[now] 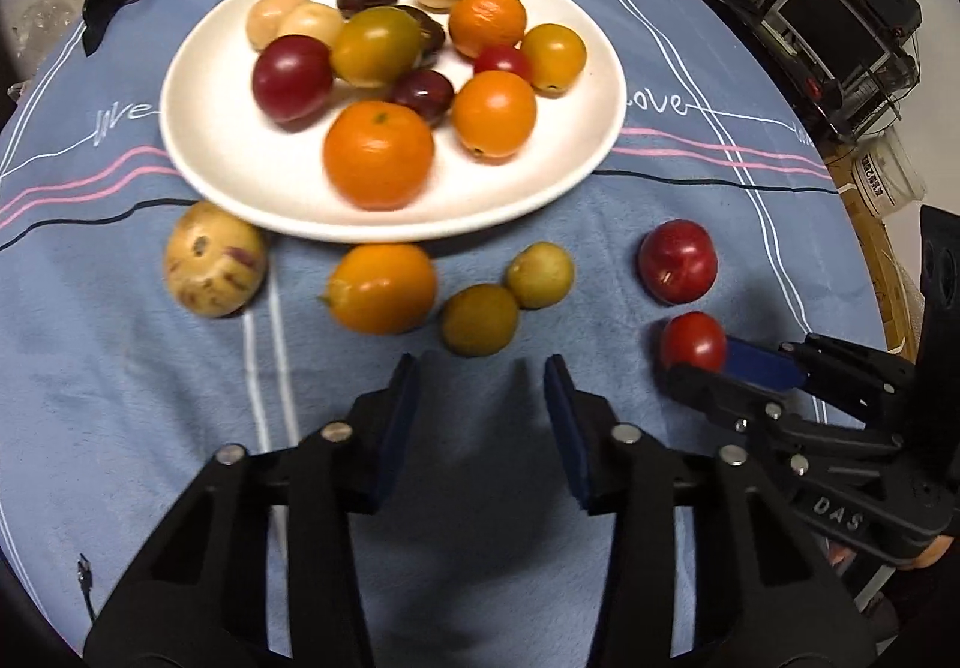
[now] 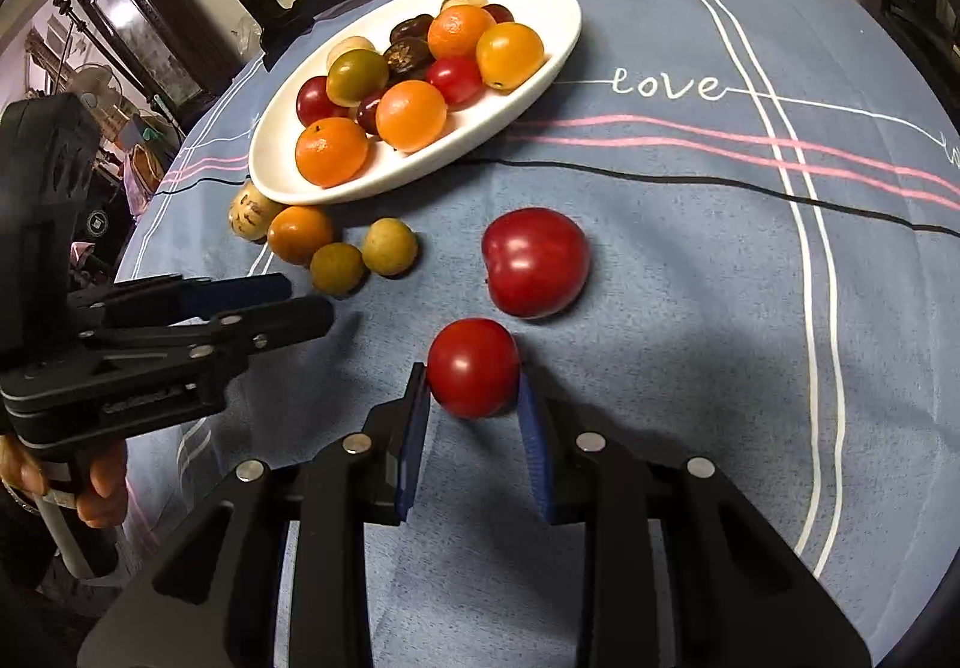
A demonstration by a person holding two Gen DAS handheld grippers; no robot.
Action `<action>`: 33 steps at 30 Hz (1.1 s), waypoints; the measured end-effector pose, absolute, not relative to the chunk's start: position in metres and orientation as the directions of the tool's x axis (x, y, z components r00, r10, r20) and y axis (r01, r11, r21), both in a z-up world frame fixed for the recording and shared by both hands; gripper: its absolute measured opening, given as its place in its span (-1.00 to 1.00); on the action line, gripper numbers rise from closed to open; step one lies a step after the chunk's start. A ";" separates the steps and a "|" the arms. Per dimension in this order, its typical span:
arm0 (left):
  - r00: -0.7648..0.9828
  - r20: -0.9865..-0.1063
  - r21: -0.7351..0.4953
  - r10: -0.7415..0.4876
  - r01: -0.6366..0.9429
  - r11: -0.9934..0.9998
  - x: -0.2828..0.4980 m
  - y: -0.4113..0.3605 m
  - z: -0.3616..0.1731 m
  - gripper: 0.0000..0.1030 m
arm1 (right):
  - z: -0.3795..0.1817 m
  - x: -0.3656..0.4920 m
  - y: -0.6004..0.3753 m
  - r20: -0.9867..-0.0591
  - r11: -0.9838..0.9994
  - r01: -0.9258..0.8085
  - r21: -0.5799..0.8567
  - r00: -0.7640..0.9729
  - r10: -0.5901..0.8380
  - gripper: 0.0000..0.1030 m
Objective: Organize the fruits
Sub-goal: 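Grasp a red round fruit with the right gripper while the left grasps an olive-green fruit, then carry the olive-green fruit and the red fruit over the white plate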
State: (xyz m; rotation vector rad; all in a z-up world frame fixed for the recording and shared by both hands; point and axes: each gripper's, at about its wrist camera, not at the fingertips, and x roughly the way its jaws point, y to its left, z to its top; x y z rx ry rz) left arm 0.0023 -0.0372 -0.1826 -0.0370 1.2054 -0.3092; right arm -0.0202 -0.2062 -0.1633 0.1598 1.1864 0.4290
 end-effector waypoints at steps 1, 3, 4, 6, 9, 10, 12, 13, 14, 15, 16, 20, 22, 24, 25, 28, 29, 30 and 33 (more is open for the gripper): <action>0.320 -0.913 -0.187 -0.252 0.219 0.958 0.005 -0.041 -0.184 -0.23 | -0.163 -0.020 -0.207 -0.861 0.907 -0.241 0.345 0.304 0.408 -0.43; 0.329 -0.913 -0.176 -0.241 0.214 0.961 0.012 -0.045 -0.187 -0.32 | -0.163 -0.019 -0.206 -0.860 0.905 -0.244 0.348 0.302 0.412 -0.43; 0.332 -0.914 -0.167 -0.232 0.211 0.963 0.016 -0.047 -0.190 -0.34 | -0.163 -0.019 -0.205 -0.859 0.904 -0.248 0.348 0.302 0.413 -0.43; 0.333 -0.914 -0.163 -0.231 0.218 0.962 0.021 -0.050 -0.193 -0.43 | -0.162 -0.018 -0.204 -0.858 0.901 -0.255 0.350 0.298 0.418 -0.43; 0.329 -0.911 -0.174 -0.248 0.238 0.956 0.018 -0.049 -0.191 -0.44 | -0.159 -0.020 -0.203 -0.854 0.897 -0.269 0.351 0.300 0.425 -0.43; 0.335 -0.908 -0.173 -0.250 0.243 0.954 0.014 -0.048 -0.189 -0.44 | -0.158 -0.021 -0.203 -0.854 0.896 -0.274 0.349 0.302 0.424 -0.43; 0.342 -0.905 -0.169 -0.253 0.258 0.951 0.005 -0.045 -0.184 -0.45 | -0.157 -0.022 -0.204 -0.852 0.895 -0.278 0.350 0.303 0.427 -0.43; 0.347 -0.904 -0.162 -0.249 0.260 0.952 0.002 -0.045 -0.181 -0.45 | -0.156 -0.023 -0.204 -0.851 0.895 -0.277 0.350 0.306 0.428 -0.43; 0.355 -0.903 -0.154 -0.244 0.262 0.953 -0.002 -0.043 -0.178 -0.45 | -0.156 -0.023 -0.204 -0.850 0.894 -0.279 0.350 0.307 0.429 -0.43; 0.363 -0.901 -0.145 -0.236 0.260 0.955 -0.005 -0.041 -0.175 -0.45 | -0.154 -0.025 -0.204 -0.848 0.894 -0.280 0.350 0.311 0.429 -0.43; 0.368 -0.901 -0.142 -0.231 0.253 0.957 -0.007 -0.038 -0.172 -0.45 | -0.153 -0.025 -0.204 -0.846 0.893 -0.281 0.351 0.312 0.431 -0.43; 0.389 -0.895 -0.135 -0.216 0.226 0.965 -0.015 -0.023 -0.161 -0.45 | -0.144 -0.029 -0.200 -0.838 0.889 -0.296 0.350 0.325 0.438 -0.43; 0.416 -0.889 -0.103 -0.191 0.225 0.969 -0.016 -0.021 -0.151 -0.45 | -0.137 -0.029 -0.198 -0.831 0.887 -0.303 0.350 0.338 0.443 -0.43; 0.434 -0.880 -0.101 -0.193 0.227 0.969 -0.015 -0.018 -0.141 -0.44 | -0.129 -0.028 -0.196 -0.820 0.883 -0.309 0.354 0.352 0.452 -0.43; 0.449 -0.872 -0.099 -0.194 0.226 0.969 -0.013 -0.016 -0.134 -0.44 | -0.122 -0.027 -0.195 -0.811 0.881 -0.317 0.352 0.366 0.455 -0.43; 0.486 -0.853 -0.092 -0.189 0.217 0.972 -0.005 -0.008 -0.113 -0.44 | -0.100 -0.021 -0.191 -0.786 0.873 -0.342 0.347 0.401 0.470 -0.43; 0.496 -0.848 -0.088 -0.185 0.213 0.973 -0.001 -0.006 -0.108 -0.44 | -0.094 -0.019 -0.190 -0.778 0.871 -0.352 0.343 0.413 0.473 -0.43; 0.513 -0.840 -0.076 -0.174 0.206 0.976 0.004 -0.004 -0.100 -0.44 | -0.086 -0.016 -0.189 -0.769 0.868 -0.360 0.342 0.424 0.479 -0.43; 0.541 -0.826 -0.061 -0.158 0.193 0.979 0.018 -0.001 -0.085 -0.44 | -0.059 -0.004 -0.186 -0.729 0.857 -0.385 0.343 0.466 0.501 -0.43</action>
